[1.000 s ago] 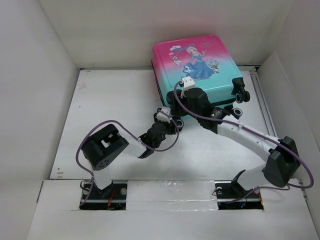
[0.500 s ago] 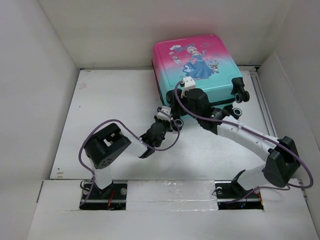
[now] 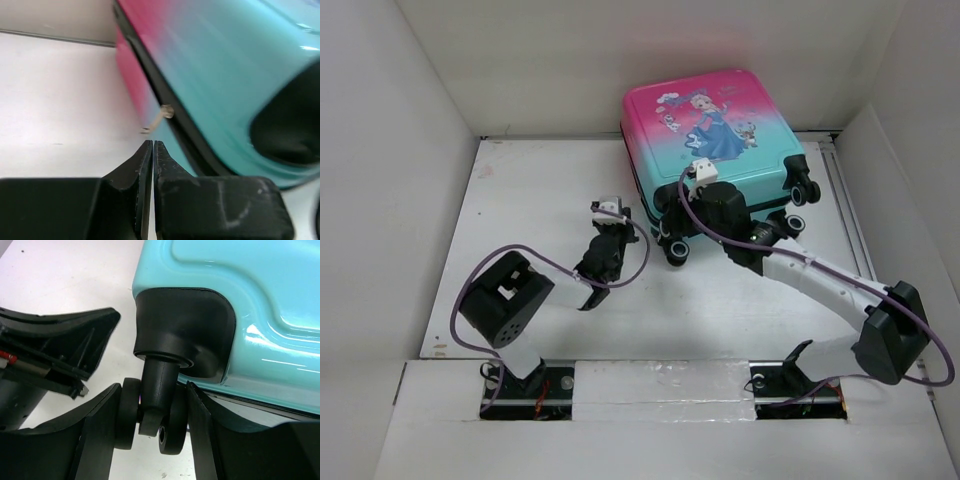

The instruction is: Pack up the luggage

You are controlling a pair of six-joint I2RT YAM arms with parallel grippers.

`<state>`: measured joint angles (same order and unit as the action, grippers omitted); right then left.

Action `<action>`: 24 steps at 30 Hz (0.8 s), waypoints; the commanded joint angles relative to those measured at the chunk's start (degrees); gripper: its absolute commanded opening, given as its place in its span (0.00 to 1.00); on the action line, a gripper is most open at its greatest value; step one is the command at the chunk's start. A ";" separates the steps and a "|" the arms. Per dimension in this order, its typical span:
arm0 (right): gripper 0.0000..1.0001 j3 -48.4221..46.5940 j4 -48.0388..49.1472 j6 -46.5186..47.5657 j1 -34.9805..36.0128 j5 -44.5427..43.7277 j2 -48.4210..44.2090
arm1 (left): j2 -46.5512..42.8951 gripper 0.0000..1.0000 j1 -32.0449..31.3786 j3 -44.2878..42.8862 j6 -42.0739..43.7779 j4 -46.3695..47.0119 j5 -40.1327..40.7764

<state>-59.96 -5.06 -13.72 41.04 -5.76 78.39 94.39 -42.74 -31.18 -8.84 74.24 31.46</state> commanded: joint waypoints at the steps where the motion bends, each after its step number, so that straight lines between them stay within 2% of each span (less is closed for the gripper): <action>1: 0.00 1.78 -3.90 1.50 -0.17 6.80 -0.43 | -3.06 0.00 -2.16 0.94 -3.80 4.35 -5.18; 5: 0.00 0.64 -3.90 2.11 -0.69 9.00 -2.35 | -3.07 0.00 -4.10 3.93 -7.49 5.21 -12.55; 6: 0.00 0.64 -3.90 2.11 -0.69 10.23 -2.36 | -3.07 0.03 -4.63 5.50 -7.51 6.09 -13.26; 7: 0.00 0.64 -3.90 2.11 -0.69 10.24 -3.32 | -3.07 0.18 -5.94 6.21 -7.51 7.05 -13.27; 8: 0.00 0.64 -3.90 2.11 -0.69 11.11 -3.85 | -2.46 0.26 -6.65 6.83 -7.51 8.71 -13.27; 10: 0.00 1.69 -4.43 2.11 -0.69 13.04 -4.74 | -1.93 0.40 -8.66 7.36 -8.56 9.43 -15.46; 11: 0.00 1.69 -4.43 2.11 -0.69 13.84 -5.52 | -1.32 0.42 -9.72 7.36 -8.04 9.43 -16.08; 14: 0.00 2.40 -3.29 1.50 1.32 15.25 -6.84 | -0.70 0.42 -12.89 6.66 -6.63 10.22 -12.13; 24: 0.00 3.53 -0.57 -0.25 6.24 17.53 -9.30 | 8.08 0.42 -12.89 0.59 -6.72 16.11 -6.06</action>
<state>-56.99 -8.82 -13.32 42.26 0.21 72.20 100.84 -55.77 -27.99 -15.35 74.72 22.26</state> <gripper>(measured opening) 0.569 0.418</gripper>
